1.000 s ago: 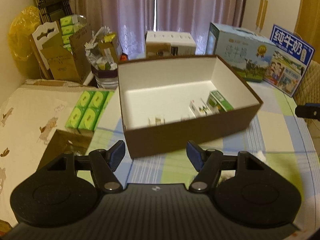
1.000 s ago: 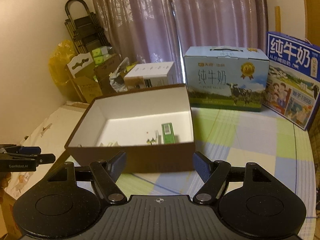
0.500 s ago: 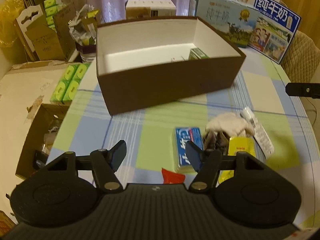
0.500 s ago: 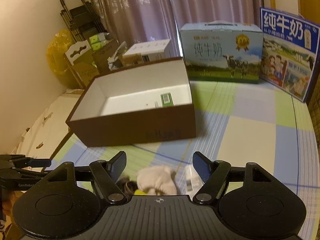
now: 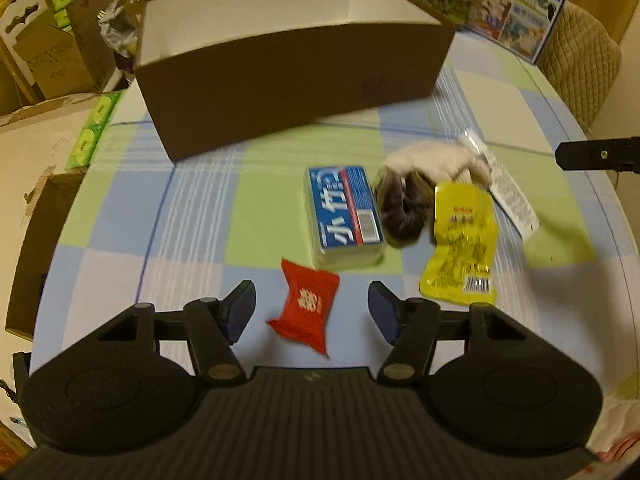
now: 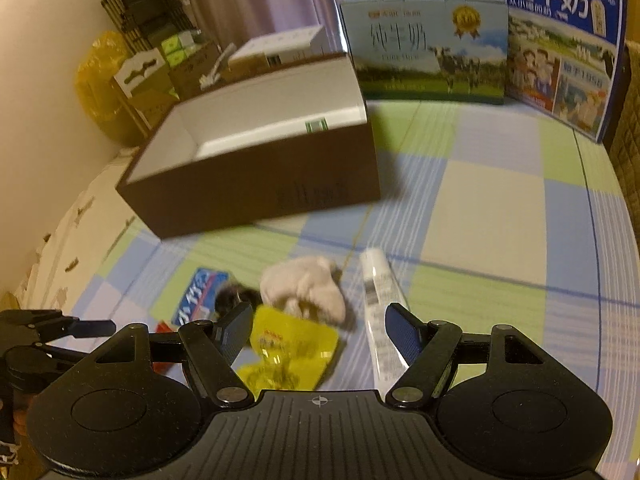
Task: Organize objects
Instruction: 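Withdraw both tools from the box toward the remaining table items, then grasp the red candy packet with the left tool while the right tool grasps the yellow snack pouch, then carry the red packet and yellow pouch up over the brown box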
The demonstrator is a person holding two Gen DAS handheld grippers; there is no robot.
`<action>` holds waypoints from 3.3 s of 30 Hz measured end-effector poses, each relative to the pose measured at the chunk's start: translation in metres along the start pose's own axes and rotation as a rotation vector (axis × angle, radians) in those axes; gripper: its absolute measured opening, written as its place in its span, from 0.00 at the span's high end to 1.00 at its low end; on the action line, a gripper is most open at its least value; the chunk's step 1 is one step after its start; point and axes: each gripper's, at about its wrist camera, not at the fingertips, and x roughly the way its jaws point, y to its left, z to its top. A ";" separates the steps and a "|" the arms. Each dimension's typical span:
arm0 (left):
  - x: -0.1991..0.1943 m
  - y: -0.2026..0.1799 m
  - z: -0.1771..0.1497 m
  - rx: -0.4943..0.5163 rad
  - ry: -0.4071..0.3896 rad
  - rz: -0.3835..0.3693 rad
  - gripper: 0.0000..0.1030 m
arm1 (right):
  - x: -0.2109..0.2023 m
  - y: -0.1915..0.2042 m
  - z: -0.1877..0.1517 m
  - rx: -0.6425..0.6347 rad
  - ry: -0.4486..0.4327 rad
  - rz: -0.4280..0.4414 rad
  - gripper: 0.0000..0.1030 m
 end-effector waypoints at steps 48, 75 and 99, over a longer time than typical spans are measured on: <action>0.044 0.008 0.002 0.013 0.062 0.032 0.78 | 0.062 0.022 -0.042 0.069 0.184 -0.018 0.32; 0.035 0.027 0.004 -0.046 0.042 0.057 0.78 | 0.098 0.037 -0.049 -0.004 0.123 -0.065 0.48; 0.028 0.021 0.009 -0.046 0.019 0.063 0.78 | 0.066 0.042 -0.043 -0.089 0.086 -0.038 0.53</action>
